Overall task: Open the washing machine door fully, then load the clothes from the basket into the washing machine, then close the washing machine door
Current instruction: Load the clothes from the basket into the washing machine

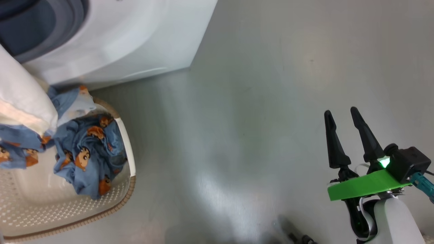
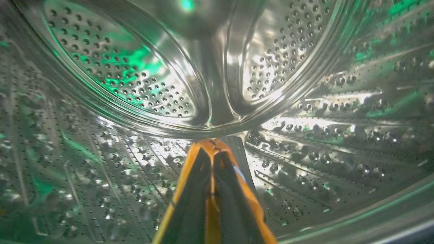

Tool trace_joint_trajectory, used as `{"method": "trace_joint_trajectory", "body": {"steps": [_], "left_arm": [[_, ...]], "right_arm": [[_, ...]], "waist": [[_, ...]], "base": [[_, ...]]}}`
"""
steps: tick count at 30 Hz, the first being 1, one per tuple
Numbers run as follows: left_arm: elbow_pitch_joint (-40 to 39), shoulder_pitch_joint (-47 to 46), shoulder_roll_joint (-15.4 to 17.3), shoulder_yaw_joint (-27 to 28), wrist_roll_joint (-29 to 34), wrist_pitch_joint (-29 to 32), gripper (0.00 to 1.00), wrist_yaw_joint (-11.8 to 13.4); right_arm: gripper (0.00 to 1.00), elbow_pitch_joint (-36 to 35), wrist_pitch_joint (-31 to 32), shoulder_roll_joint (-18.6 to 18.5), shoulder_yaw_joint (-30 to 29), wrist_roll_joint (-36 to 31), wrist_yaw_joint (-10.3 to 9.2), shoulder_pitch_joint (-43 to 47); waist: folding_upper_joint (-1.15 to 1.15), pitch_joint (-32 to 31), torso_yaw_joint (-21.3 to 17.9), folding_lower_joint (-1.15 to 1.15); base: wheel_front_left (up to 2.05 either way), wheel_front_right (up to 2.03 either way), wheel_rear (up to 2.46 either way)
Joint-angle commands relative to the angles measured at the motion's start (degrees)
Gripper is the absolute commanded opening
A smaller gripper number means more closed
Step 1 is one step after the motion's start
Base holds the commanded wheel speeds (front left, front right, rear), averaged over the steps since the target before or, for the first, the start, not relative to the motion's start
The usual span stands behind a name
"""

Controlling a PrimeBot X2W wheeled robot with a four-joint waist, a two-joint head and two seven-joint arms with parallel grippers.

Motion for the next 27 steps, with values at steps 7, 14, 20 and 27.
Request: {"method": "trace_joint_trajectory", "body": {"steps": [7, 14, 20, 27], "left_arm": [[4.6, -6.2, 2.7, -3.2, -1.6, 2.6, 0.0, -0.3], [7.1, -10.5, 2.8, -5.7, -2.1, 0.0, 0.0, -0.4], [9.7, -13.3, 3.3, -7.6, -2.5, -1.1, 0.0, -0.4], [8.1, -16.1, 4.6, -9.7, -0.4, -5.8, 0.0, 0.1]], "right_arm": [[1.0, -1.3, -0.7, -0.2, 2.0, 0.3, 0.09, -0.5], [1.0, -1.4, -0.7, -0.2, 2.4, 0.3, 0.09, -0.5], [1.0, -1.5, -0.7, -0.2, 3.0, 0.5, 0.09, -0.6], [1.0, -1.2, -0.7, -0.2, 4.5, 0.8, 0.09, -0.8]], "waist": [[0.0, 4.1, 0.7, 0.0], [0.0, 6.1, 0.9, 0.0], [0.0, 7.7, 0.5, 0.0], [0.0, 8.9, -0.2, 0.0]], "base": [[0.0, 0.0, 0.0], [0.0, 0.0, 0.0], [0.0, 0.0, 0.0], [0.0, 0.0, 0.0]]}}
